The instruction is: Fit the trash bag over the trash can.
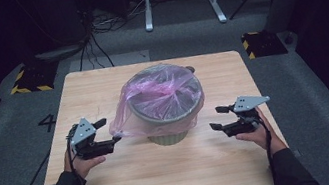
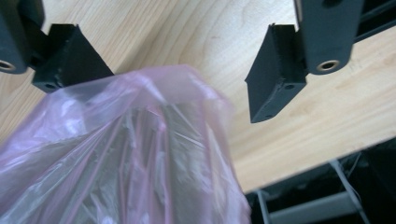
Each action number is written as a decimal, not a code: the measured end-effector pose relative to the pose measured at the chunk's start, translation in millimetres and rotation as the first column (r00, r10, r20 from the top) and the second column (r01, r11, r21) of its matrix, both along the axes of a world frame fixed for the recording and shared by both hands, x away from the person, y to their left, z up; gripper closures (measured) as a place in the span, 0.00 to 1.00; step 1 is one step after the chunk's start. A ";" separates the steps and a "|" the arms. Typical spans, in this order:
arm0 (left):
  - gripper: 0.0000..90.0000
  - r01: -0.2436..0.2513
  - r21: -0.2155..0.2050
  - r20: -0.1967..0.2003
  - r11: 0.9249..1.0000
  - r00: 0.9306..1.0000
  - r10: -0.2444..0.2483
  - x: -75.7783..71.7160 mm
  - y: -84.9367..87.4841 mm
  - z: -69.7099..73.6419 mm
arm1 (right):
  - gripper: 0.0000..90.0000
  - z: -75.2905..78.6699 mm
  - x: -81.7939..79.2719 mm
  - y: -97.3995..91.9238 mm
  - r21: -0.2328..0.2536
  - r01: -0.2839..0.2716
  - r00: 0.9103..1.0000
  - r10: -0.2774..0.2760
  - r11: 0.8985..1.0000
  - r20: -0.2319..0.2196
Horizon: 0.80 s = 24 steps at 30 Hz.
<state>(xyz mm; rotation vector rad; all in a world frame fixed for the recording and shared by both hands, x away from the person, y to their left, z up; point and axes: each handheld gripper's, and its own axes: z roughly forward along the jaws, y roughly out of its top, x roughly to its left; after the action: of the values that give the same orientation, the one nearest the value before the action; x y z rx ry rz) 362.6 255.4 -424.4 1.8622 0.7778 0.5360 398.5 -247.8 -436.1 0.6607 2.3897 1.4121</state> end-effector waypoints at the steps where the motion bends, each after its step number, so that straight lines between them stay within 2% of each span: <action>1: 0.25 -0.011 0.004 0.003 1.000 1.000 0.011 -0.8 1.8 0.9 | 0.32 1.4 -0.9 -4.8 0.008 0.007 1.000 -0.007 1.000 0.000; 5: 0.25 -0.035 0.004 0.007 0.999 0.999 0.035 -2.7 8.8 2.3 | 0.32 8.6 -1.8 -18.5 0.047 0.040 0.999 -0.040 0.998 0.009; 6: 0.25 -0.039 -0.001 0.005 0.999 0.999 0.039 -3.4 12.3 3.2 | 0.33 12.5 -1.5 -22.5 0.068 0.056 0.998 -0.057 0.996 0.013; 7: 0.26 -0.069 -0.011 0.010 0.998 0.998 0.069 -4.0 19.1 4.7 | 0.35 22.4 -0.3 -29.1 0.111 0.097 0.995 -0.099 0.989 0.019; 9: 0.27 -0.091 -0.016 -0.003 0.996 0.996 0.091 -3.3 26.2 5.4 | 0.36 33.2 0.8 -31.5 0.121 0.129 0.990 -0.134 0.984 0.038; 12: 0.26 -0.124 0.046 -0.006 0.991 0.992 0.124 -2.0 34.7 0.8 | 0.37 49.1 2.1 -28.5 0.107 0.159 0.983 -0.167 0.982 0.070; 13: 0.26 -0.152 0.025 -0.019 0.988 0.988 0.152 0.3 39.1 -2.1 | 0.37 54.2 2.7 -26.7 0.106 0.166 0.982 -0.175 0.980 0.075; 14: 0.28 -0.168 -0.012 -0.042 0.986 0.985 0.168 3.2 43.4 -3.7 | 0.38 59.2 3.3 -24.4 0.106 0.173 0.980 -0.182 0.979 0.083; 15: 0.28 -0.178 -0.038 -0.049 0.983 0.983 0.176 5.2 45.2 -3.3 | 0.38 64.0 4.6 -21.6 0.109 0.166 0.980 -0.176 0.980 0.091; 17: 0.29 -0.176 -0.054 -0.040 0.983 0.984 0.174 6.5 44.4 -0.3 | 0.39 68.9 6.2 -18.0 0.107 0.159 0.981 -0.169 0.981 0.094; 18: 0.29 -0.139 -0.074 -0.015 0.987 0.990 0.138 8.1 35.2 10.0 | 0.41 79.6 10.0 -7.8 0.092 0.163 0.978 -0.173 0.982 0.116; 19: 0.29 -0.139 -0.074 -0.015 0.987 0.990 0.138 8.1 35.2 10.0 | 0.41 79.6 10.0 -7.8 0.092 0.163 0.978 -0.173 0.982 0.116; 21: 0.29 -0.127 -0.049 0.022 0.991 0.991 0.128 12.5 20.2 23.5 | 0.41 91.4 15.0 4.2 0.088 0.151 0.979 -0.162 0.985 0.125; 22: 0.29 -0.120 -0.055 0.035 0.991 0.992 0.122 20.9 6.9 36.4 | 0.41 103.4 22.3 17.6 0.074 0.138 0.980 -0.147 0.988 0.136; 23: 0.29 -0.120 -0.055 0.035 0.991 0.992 0.122 20.9 6.9 36.4 | 0.41 103.4 22.3 17.6 0.074 0.138 0.980 -0.147 0.988 0.136; 24: 0.29 -0.126 -0.049 0.046 0.991 0.991 0.128 31.1 -5.7 45.8 | 0.40 112.0 33.1 31.5 0.050 0.130 0.983 -0.135 0.990 0.121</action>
<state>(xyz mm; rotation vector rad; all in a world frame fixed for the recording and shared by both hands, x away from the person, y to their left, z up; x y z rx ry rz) 393.7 249.7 -378.6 1.7587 0.8732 0.6371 431.5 -216.3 -324.1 0.7067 2.1848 1.4075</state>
